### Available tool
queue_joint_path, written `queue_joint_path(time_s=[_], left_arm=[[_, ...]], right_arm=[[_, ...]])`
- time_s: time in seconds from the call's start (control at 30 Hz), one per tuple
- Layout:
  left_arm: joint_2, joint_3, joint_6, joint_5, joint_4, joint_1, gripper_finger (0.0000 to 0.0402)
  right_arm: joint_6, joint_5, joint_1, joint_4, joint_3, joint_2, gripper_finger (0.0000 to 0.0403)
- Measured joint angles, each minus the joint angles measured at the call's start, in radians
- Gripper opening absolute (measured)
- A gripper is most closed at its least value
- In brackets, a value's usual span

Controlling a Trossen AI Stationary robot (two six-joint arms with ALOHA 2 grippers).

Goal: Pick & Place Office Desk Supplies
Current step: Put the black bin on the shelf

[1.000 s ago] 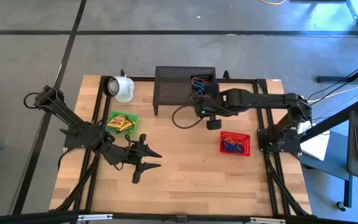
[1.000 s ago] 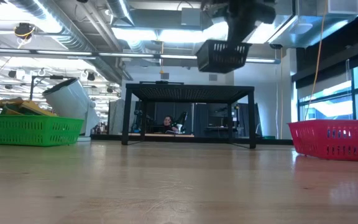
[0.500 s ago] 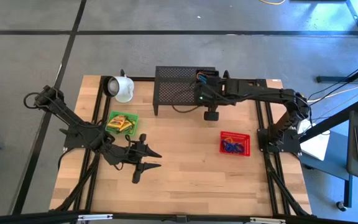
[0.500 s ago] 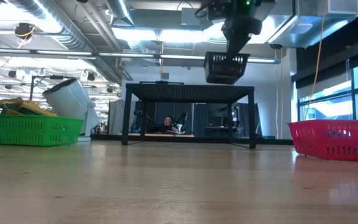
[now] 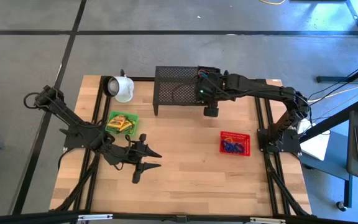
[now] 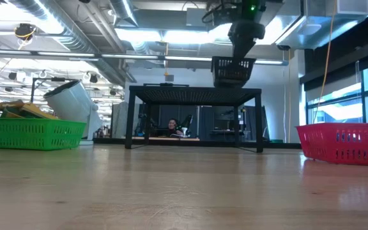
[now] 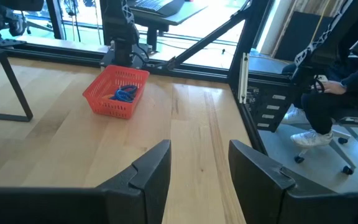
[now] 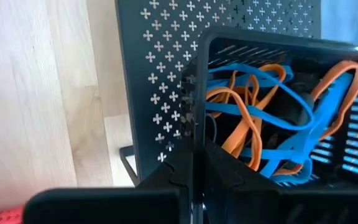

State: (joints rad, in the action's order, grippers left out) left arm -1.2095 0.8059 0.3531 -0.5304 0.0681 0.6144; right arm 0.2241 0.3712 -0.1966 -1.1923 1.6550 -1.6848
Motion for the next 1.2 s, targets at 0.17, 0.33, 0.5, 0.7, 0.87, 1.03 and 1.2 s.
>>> queue_joint_path(time_s=[0.17, 0.33, 0.5, 0.7, 0.87, 1.03, 1.2], left_arm=[[0.0, 0.0, 0.0, 0.0, -0.001, 0.0, 0.0155], [0.0, 0.0, 0.0, 0.0, -0.002, 0.0, 0.0155], [0.0, 0.0, 0.0, 0.0, -0.013, 0.0, 0.0155], [0.0, 0.0, 0.0, 0.0, -0.02, 0.0, 0.0155], [0.0, 0.0, 0.0, 0.0, -0.02, 0.0, 0.0155], [0.0, 0.0, 0.0, 0.0, -0.02, 0.0, 0.0155], [0.0, 0.0, 0.0, 0.0, -0.02, 0.0, 0.0155]], right_arm=[[0.002, -0.015, -0.014, 0.011, 0.0, -0.009, 0.002], [0.005, -0.028, -0.027, 0.013, 0.0, -0.021, 0.002], [0.008, -0.02, -0.033, 0.016, 0.0, -0.026, 0.002], [-0.007, -0.041, -0.036, 0.018, 0.0, -0.027, 0.002], [-0.021, -0.047, -0.037, 0.018, 0.0, -0.027, 0.0023], [-0.039, -0.047, -0.046, 0.018, 0.0, -0.027, 0.0047], [-0.059, -0.012, -0.052, 0.018, 0.0, -0.027, 0.0082]])
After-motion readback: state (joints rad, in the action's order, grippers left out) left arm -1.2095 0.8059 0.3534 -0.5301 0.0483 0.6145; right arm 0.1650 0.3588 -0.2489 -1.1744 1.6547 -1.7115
